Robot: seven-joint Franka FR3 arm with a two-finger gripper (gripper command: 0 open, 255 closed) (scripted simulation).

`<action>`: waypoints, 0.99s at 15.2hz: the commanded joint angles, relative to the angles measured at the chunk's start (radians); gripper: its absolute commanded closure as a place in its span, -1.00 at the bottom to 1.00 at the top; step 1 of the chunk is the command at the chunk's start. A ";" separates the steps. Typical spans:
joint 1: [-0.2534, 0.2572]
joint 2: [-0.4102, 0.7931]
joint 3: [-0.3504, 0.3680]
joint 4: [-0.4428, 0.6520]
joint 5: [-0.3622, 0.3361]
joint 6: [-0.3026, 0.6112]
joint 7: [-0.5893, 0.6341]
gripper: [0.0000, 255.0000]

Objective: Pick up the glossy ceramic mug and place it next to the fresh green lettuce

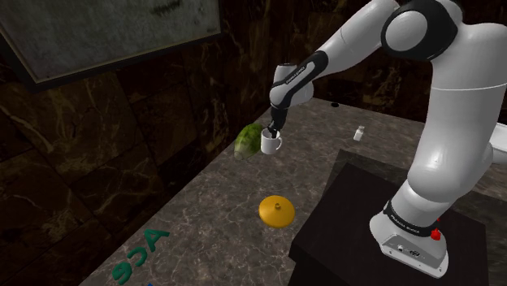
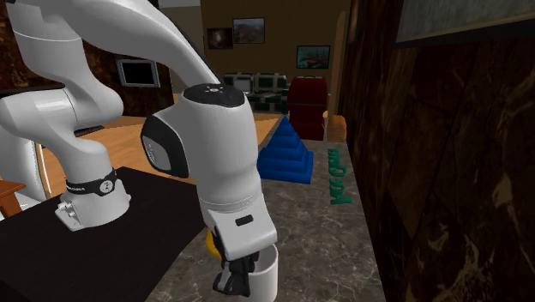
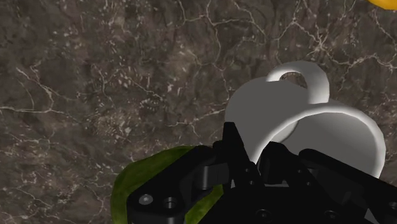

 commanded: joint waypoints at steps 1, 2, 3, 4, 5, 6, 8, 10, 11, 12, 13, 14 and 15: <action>0.001 0.019 0.000 -0.003 0.000 0.022 0.000 1.00; 0.002 0.030 0.000 -0.003 -0.001 0.033 0.000 1.00; 0.002 0.040 0.000 -0.003 -0.001 0.044 -0.001 1.00; 0.002 0.051 -0.001 -0.003 -0.001 0.055 -0.001 1.00; 0.003 0.062 -0.001 -0.002 -0.001 0.065 -0.002 1.00; 0.003 0.073 -0.001 -0.002 -0.002 0.076 -0.002 1.00; 0.004 0.096 -0.002 0.000 -0.002 0.097 -0.004 1.00; 0.004 0.119 -0.002 0.003 -0.003 0.117 -0.005 1.00; 0.004 0.131 -0.002 0.005 -0.003 0.127 -0.005 1.00; 0.005 0.143 -0.003 0.007 -0.003 0.137 -0.006 1.00; 0.005 0.155 -0.003 0.009 -0.003 0.147 -0.006 1.00; 0.005 0.167 -0.003 0.011 -0.004 0.156 -0.007 1.00; 0.006 0.179 -0.004 0.014 -0.004 0.166 -0.007 1.00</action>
